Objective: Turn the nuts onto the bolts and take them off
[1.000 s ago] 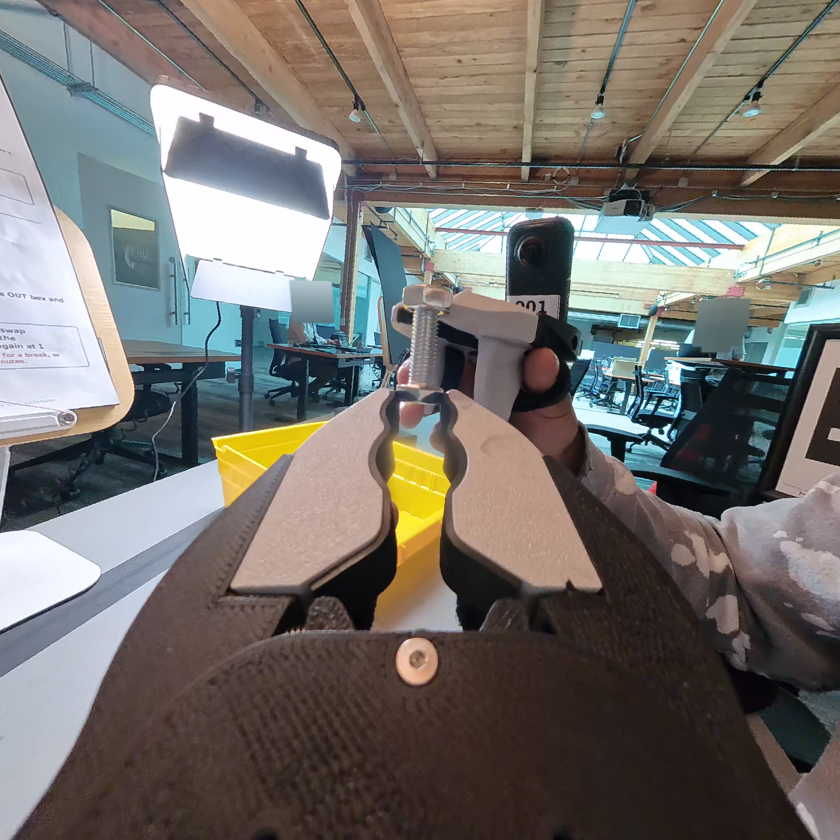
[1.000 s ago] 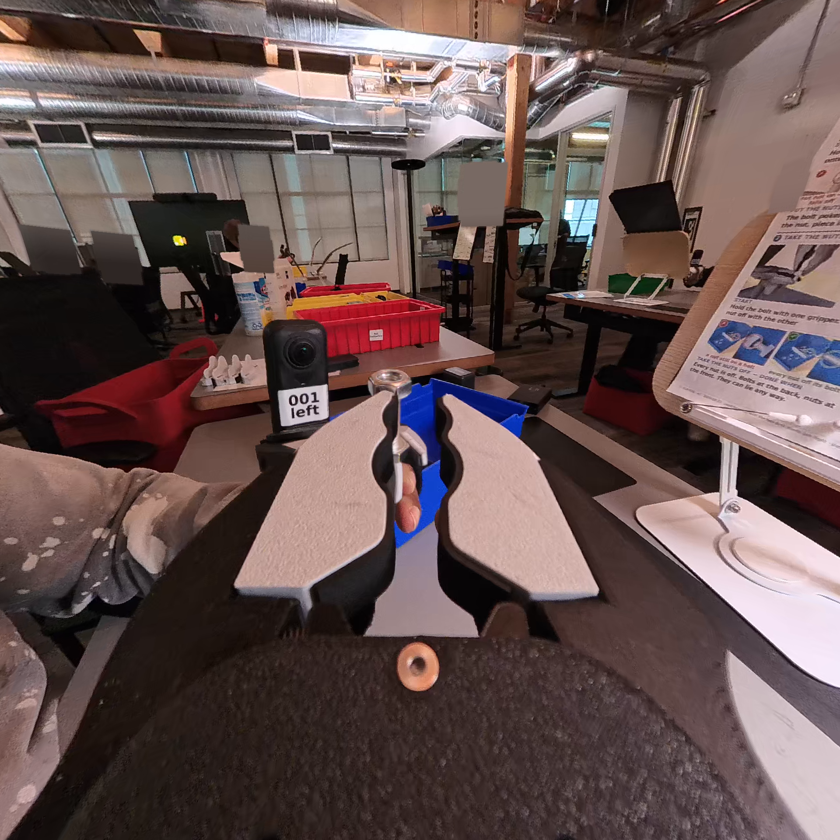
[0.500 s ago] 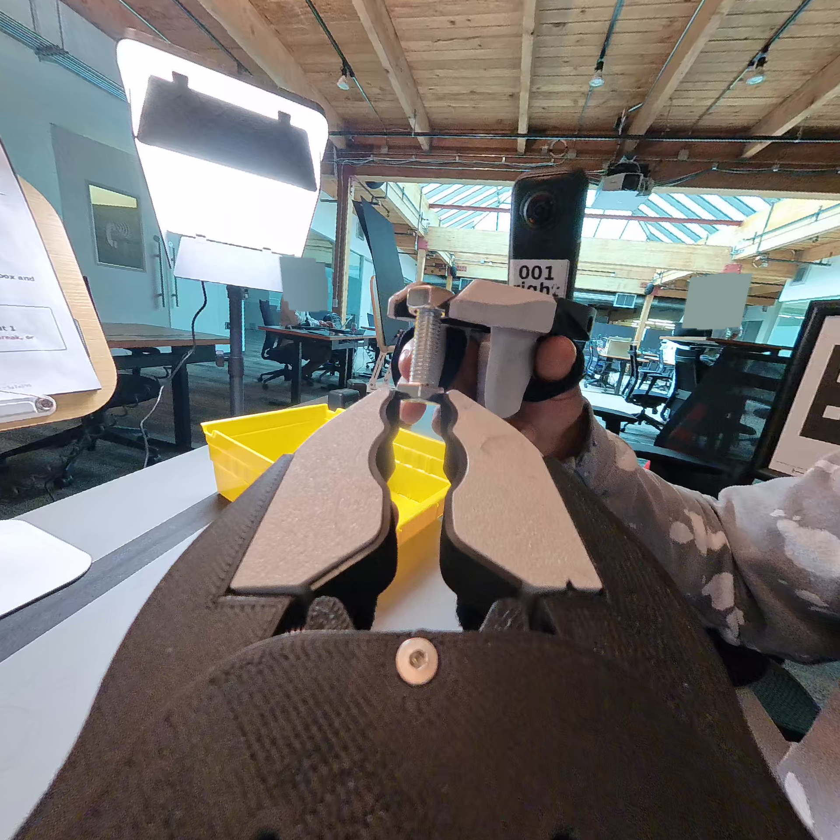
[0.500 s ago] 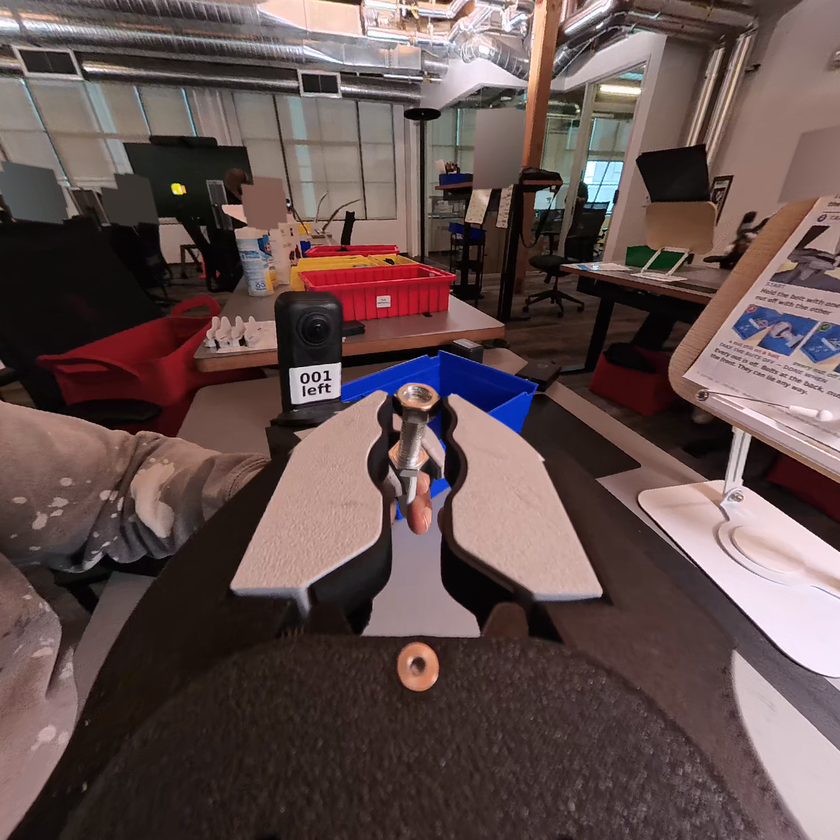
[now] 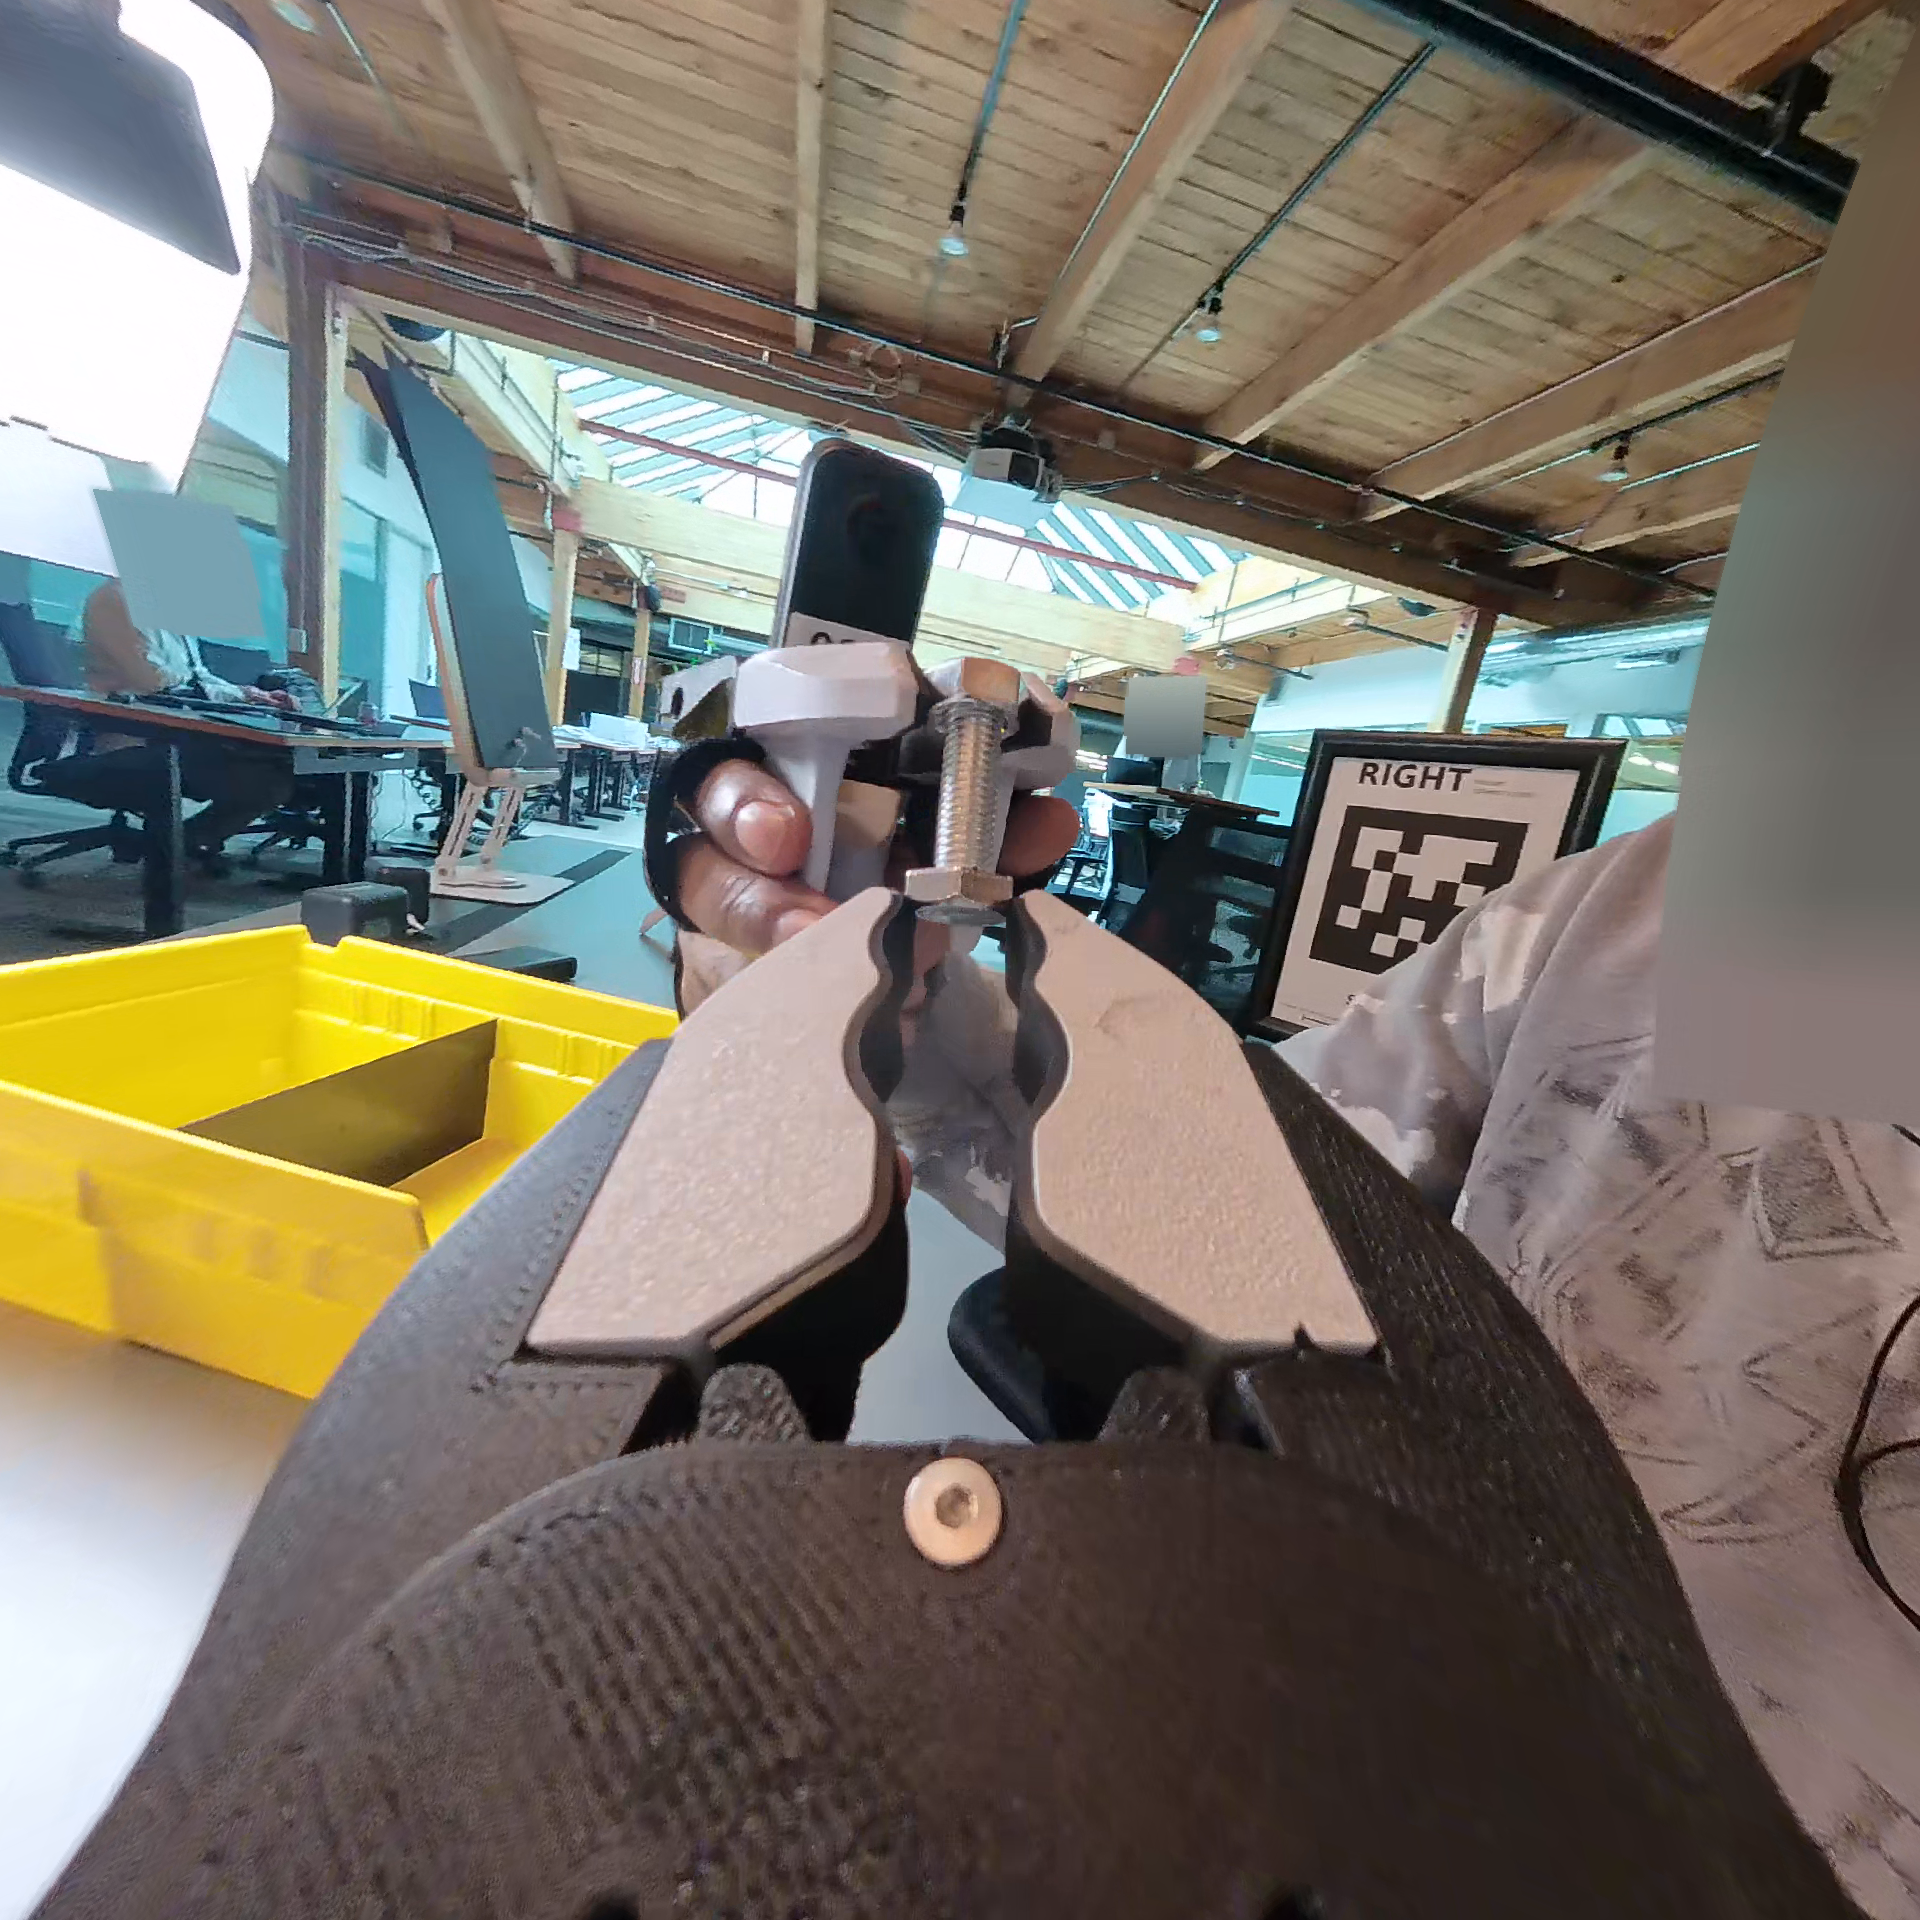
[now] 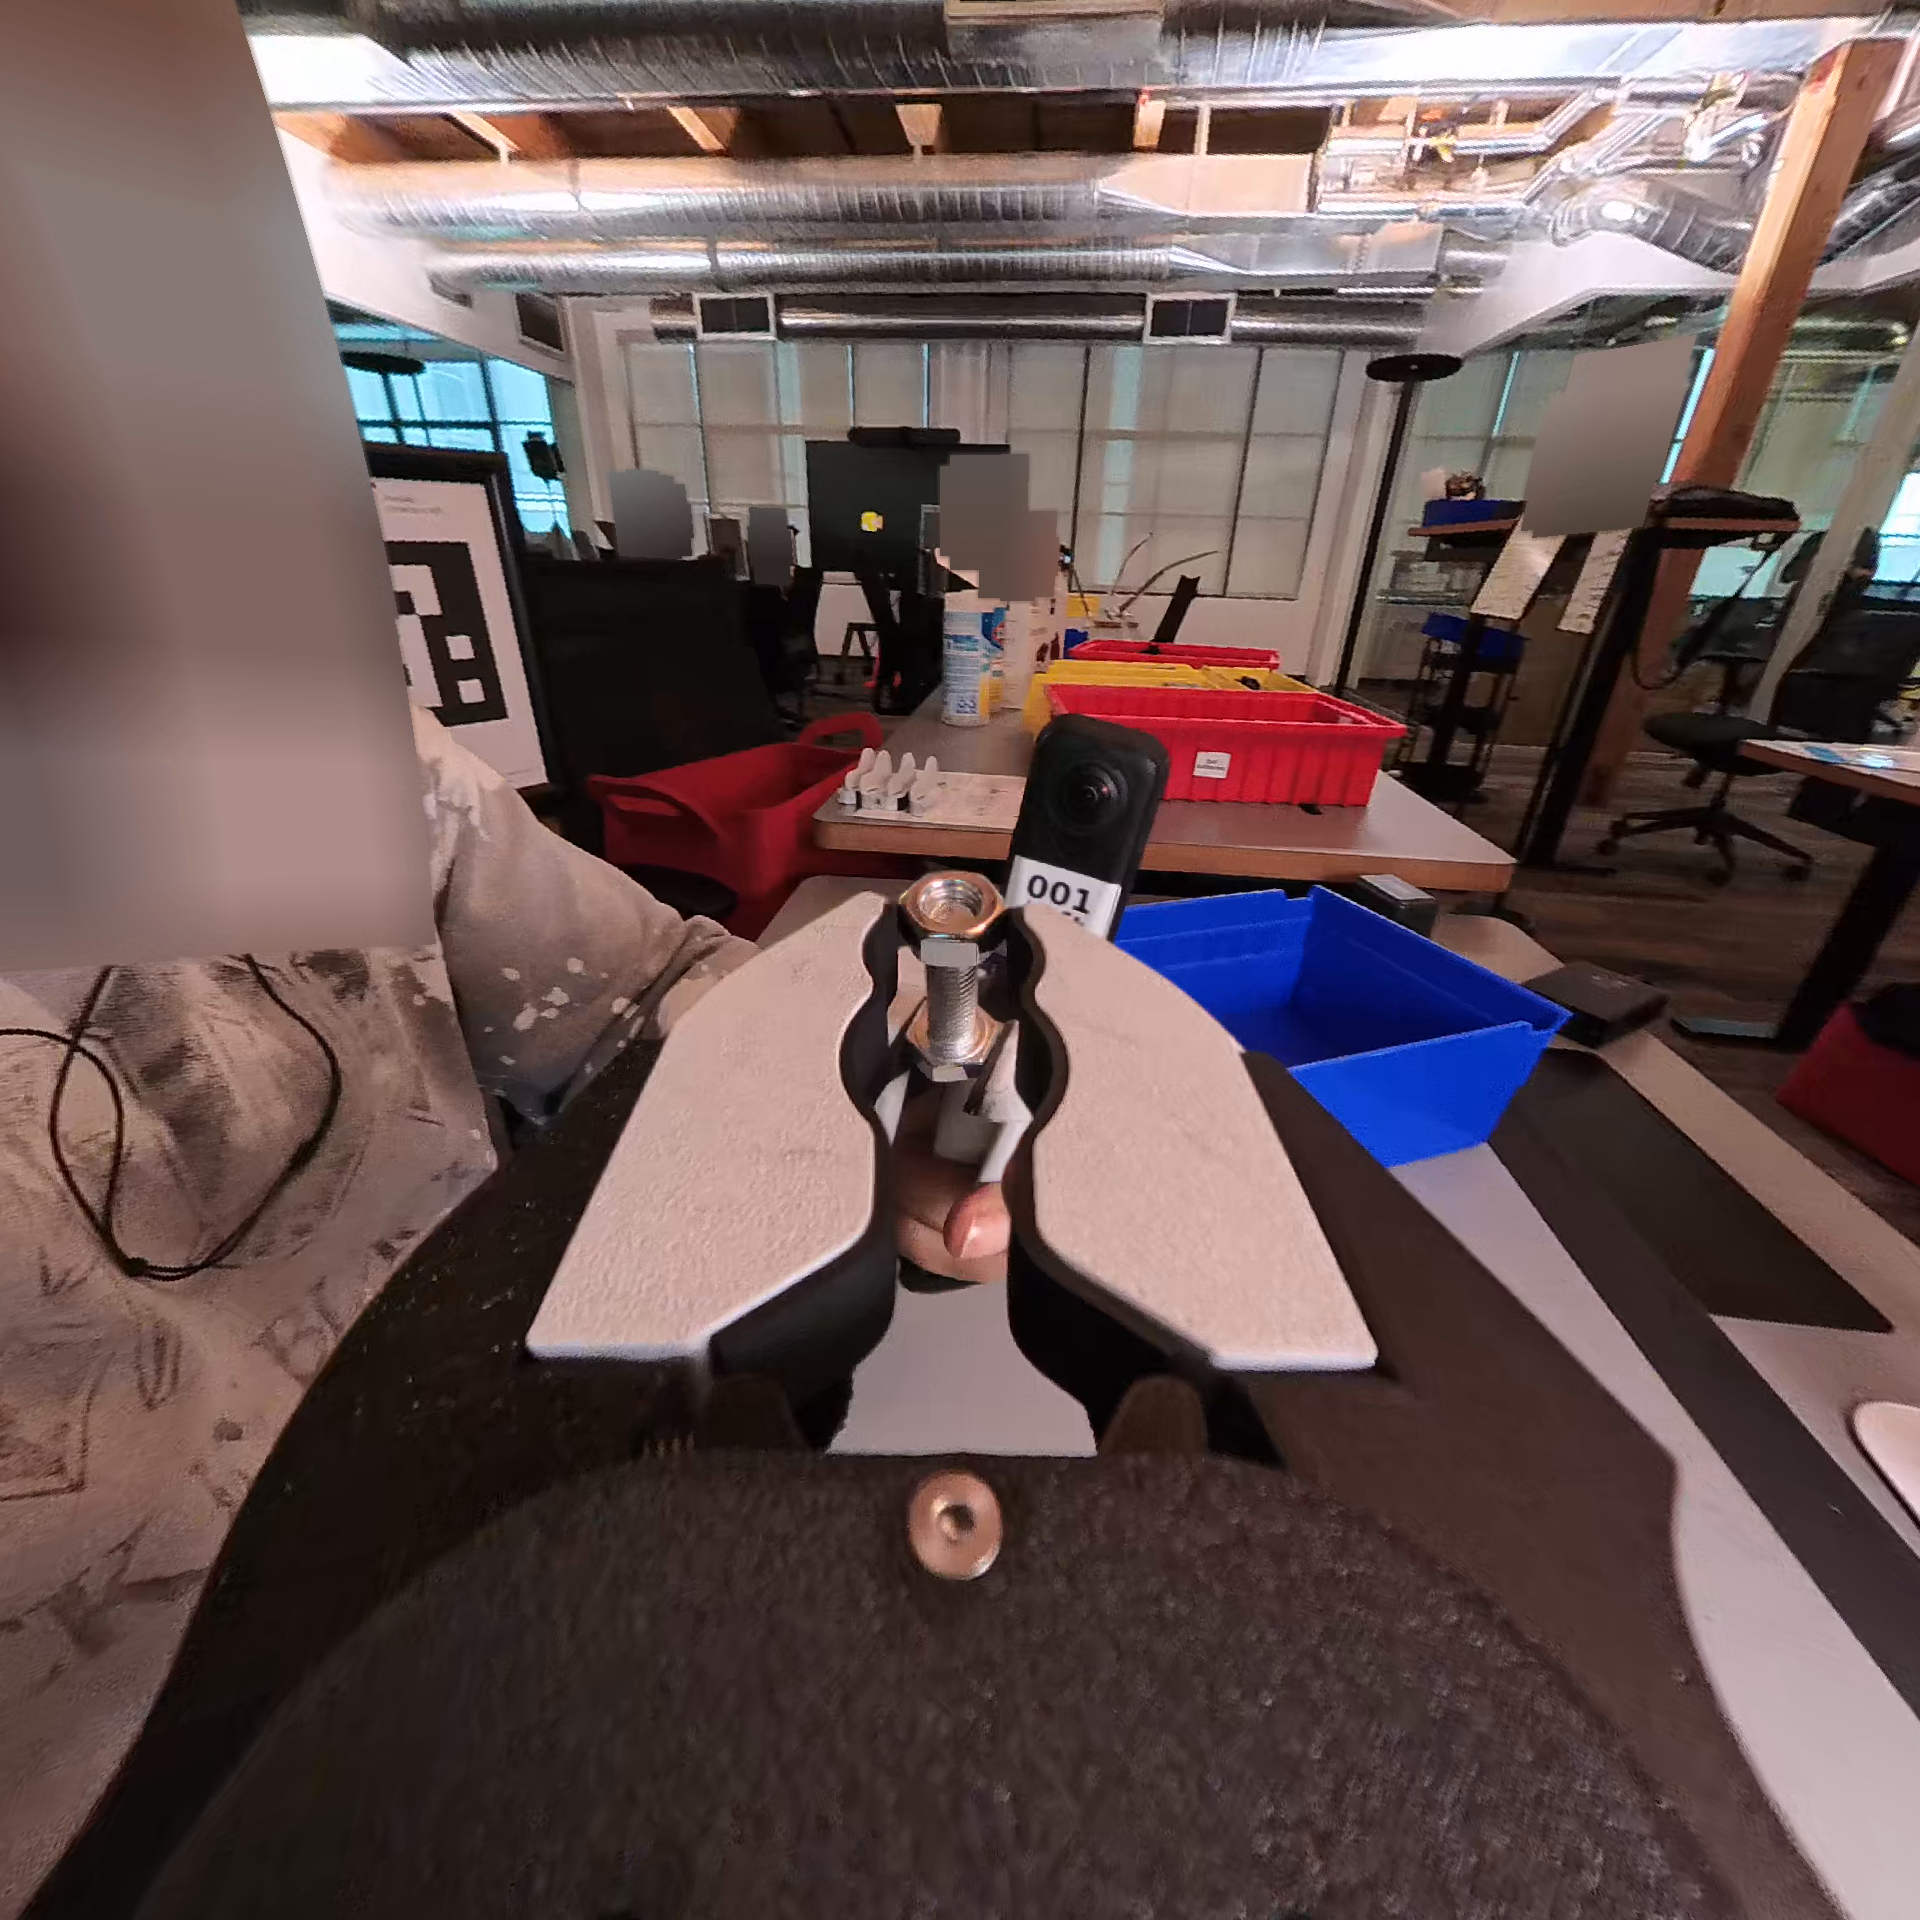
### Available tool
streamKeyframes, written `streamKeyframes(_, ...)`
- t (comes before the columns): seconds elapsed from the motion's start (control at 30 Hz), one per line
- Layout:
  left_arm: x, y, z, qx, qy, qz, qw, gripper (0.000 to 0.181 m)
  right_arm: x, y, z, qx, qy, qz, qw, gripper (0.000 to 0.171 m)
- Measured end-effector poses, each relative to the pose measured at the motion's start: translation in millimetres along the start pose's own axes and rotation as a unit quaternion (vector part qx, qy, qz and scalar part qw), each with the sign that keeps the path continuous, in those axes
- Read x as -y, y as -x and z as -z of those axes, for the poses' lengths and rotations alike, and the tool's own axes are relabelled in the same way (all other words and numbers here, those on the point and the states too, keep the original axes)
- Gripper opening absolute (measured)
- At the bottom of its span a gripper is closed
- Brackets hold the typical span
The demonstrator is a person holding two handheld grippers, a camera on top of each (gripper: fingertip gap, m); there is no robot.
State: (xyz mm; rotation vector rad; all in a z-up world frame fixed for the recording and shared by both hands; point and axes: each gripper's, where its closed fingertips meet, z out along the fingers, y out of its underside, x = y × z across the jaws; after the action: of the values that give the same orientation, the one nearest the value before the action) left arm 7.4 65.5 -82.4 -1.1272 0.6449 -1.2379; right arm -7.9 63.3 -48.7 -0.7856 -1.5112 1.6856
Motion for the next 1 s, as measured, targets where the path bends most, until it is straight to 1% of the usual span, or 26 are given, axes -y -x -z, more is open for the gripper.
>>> streamKeyframes(0.17,-2.5,2.0,0.4,0.007,0.004,-0.008,1.0,0.018,-1.9,0.2,-2.5,0.006,-0.003,-0.013,1.0,0.019)
streamKeyframes(0.3,-15.6,10.5,-0.6,0.038,0.05,-0.033,0.997,0.018,-11.8,-5.3,-2.8,-0.007,0.029,-0.017,0.999,0.019)
streamKeyframes(0.47,-20.1,20.3,2.1,0.07,0.07,-0.05,0.994,0.018,-19.0,-12.5,0.6,-0.024,0.052,-0.024,0.998,0.019)
streamKeyframes(0.83,-17.1,24.2,4.5,0.085,0.069,-0.055,0.992,0.018,-22.9,-16.8,0.8,-0.033,0.057,-0.021,0.998,0.019)
streamKeyframes(1.0,-14.8,19.6,4.1,0.073,0.062,-0.061,0.994,0.018,-20.1,-14.1,0.8,-0.025,0.047,-0.021,0.998,0.019)
